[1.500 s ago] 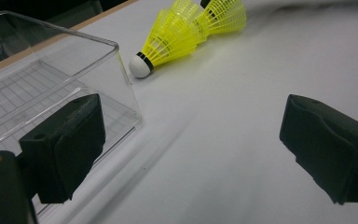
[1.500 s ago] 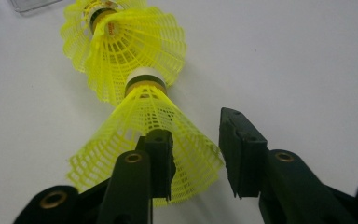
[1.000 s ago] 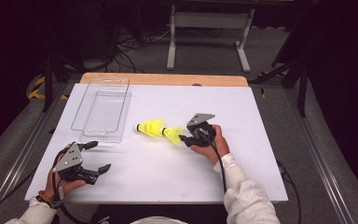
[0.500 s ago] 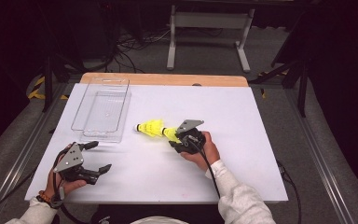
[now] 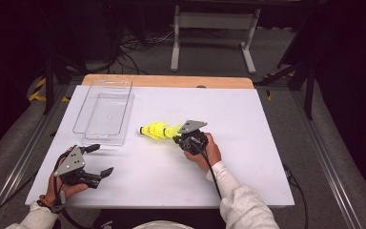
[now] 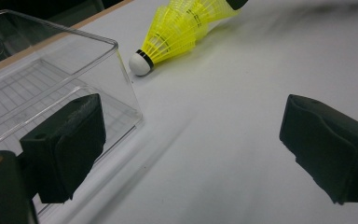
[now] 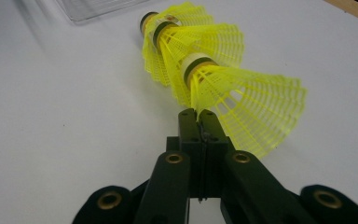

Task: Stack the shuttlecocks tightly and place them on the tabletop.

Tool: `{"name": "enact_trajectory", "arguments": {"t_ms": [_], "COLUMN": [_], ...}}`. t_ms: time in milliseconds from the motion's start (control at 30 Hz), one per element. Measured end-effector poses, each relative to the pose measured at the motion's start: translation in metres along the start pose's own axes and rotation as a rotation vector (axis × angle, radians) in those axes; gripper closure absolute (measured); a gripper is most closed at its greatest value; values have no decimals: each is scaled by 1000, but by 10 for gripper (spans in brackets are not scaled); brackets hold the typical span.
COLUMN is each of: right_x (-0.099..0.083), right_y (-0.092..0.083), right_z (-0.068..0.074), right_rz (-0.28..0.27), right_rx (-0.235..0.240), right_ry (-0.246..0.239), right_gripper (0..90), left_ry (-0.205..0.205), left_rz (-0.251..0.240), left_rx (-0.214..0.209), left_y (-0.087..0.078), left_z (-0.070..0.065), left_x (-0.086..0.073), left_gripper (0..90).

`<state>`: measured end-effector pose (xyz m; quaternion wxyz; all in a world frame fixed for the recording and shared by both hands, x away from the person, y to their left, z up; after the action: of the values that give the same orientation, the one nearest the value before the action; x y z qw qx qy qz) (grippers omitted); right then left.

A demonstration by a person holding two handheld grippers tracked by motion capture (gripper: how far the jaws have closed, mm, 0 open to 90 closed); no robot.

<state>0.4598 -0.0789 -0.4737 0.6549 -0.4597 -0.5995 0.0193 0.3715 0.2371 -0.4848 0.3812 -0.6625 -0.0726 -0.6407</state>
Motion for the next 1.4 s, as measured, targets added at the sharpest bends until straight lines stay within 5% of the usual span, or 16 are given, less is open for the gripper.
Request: {"name": "enact_trajectory", "arguments": {"t_ms": [500,933,1100,1400], "right_x": [10,12,11,10], "right_y": [17,31,35,32], "right_z": [4,6,7,6], "right_rz": [5,33,48,54], "right_rx": [90,119,113,61], "right_ry": [-56,-74,-87,-78], "right_gripper": [893,868,807,559], "left_ry": [6,16,17,14], "left_rz": [1,-2,1,1], "left_rx": [5,3,1,0], "left_y": [-2,-3,-2,-2], "left_z": [0,-1,-1,-1], "left_x": [1,1,0,0], "left_gripper": [85,88,88,88]}}
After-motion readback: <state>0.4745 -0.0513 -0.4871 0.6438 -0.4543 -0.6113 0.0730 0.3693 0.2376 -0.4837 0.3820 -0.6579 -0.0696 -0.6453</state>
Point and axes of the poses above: each handheld gripper's, and its own axes: y roughly forward along the jaws, x roughly out of its top, z roughly to its left, the point moved 5 cm from there along y, roughly forward along the jaws, and after that the axes turned 3 degrees about -y, right-handed, at the moved point
